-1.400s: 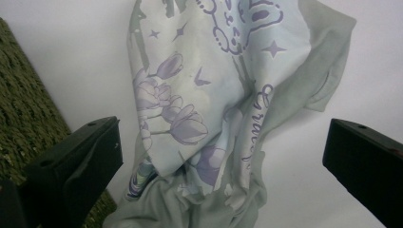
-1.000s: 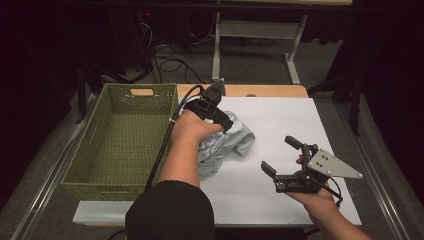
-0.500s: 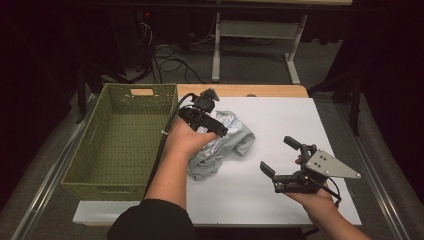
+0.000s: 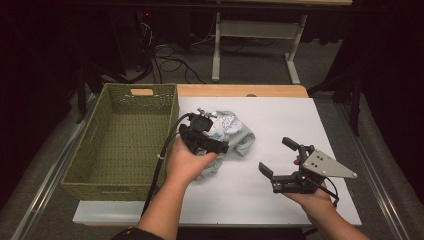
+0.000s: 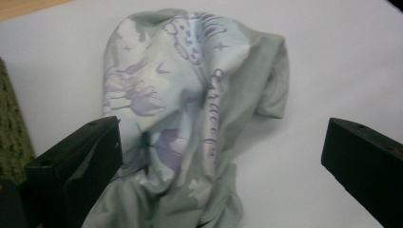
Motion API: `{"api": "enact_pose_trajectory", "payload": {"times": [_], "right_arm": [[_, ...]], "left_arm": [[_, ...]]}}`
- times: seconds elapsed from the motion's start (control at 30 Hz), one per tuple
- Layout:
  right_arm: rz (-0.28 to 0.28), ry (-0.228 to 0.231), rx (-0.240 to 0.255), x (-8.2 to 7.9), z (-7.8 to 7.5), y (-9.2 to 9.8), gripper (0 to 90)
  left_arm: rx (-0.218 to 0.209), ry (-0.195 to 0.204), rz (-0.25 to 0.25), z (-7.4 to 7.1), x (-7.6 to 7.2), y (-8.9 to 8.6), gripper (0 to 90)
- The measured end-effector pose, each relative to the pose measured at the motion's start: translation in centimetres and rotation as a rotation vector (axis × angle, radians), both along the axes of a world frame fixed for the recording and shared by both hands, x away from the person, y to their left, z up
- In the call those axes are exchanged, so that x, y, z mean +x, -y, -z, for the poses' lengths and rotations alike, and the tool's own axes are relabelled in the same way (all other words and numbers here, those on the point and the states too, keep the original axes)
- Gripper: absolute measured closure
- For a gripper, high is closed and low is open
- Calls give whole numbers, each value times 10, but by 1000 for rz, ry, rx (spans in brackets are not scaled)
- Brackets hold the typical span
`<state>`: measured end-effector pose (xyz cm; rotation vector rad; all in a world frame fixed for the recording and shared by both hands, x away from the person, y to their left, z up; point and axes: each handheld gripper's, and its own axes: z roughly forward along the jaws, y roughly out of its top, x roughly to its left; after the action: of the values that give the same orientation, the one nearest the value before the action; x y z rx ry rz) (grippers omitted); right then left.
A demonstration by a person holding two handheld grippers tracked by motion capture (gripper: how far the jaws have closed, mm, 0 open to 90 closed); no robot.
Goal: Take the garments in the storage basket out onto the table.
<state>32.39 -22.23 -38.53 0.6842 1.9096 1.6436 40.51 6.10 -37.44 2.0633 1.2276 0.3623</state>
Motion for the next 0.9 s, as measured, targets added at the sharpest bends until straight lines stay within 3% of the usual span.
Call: {"api": "enact_pose_trajectory", "payload": {"times": [0.1,0.13,0.17,0.3,0.33,0.37,0.57,0.6,0.63,0.67,0.8,0.9], "right_arm": [[2,-6,-1,1,1,0,10],[3,-7,-6,1,2,-1,10],[3,-7,-6,1,2,-1,10],[6,-10,-16,1,4,-2,10],[7,-11,-20,1,6,-2,10],[7,-11,-20,1,6,-2,10],[30,-23,-37,4,12,-2,9],[41,-33,-43,5,14,-3,10],[41,-33,-43,5,14,-3,10],[50,-39,-50,6,17,-3,10],[61,-47,-53,8,19,-5,10],[69,-48,-62,8,20,-7,10]], "left_arm": [[-46,50,2,4,-13,0,7],[-80,92,6,7,-22,-2,7],[-80,92,6,7,-22,-2,7],[-139,164,19,14,-41,-6,7],[-168,211,27,18,-51,-11,7],[-168,211,27,18,-51,-11,8],[-263,344,36,26,-81,-24,2],[-295,397,34,28,-90,-28,2],[-295,397,34,28,-90,-28,2],[-326,433,26,27,-97,-33,2],[-361,426,56,18,-100,-38,3],[-354,434,55,18,-102,-40,3]]}}
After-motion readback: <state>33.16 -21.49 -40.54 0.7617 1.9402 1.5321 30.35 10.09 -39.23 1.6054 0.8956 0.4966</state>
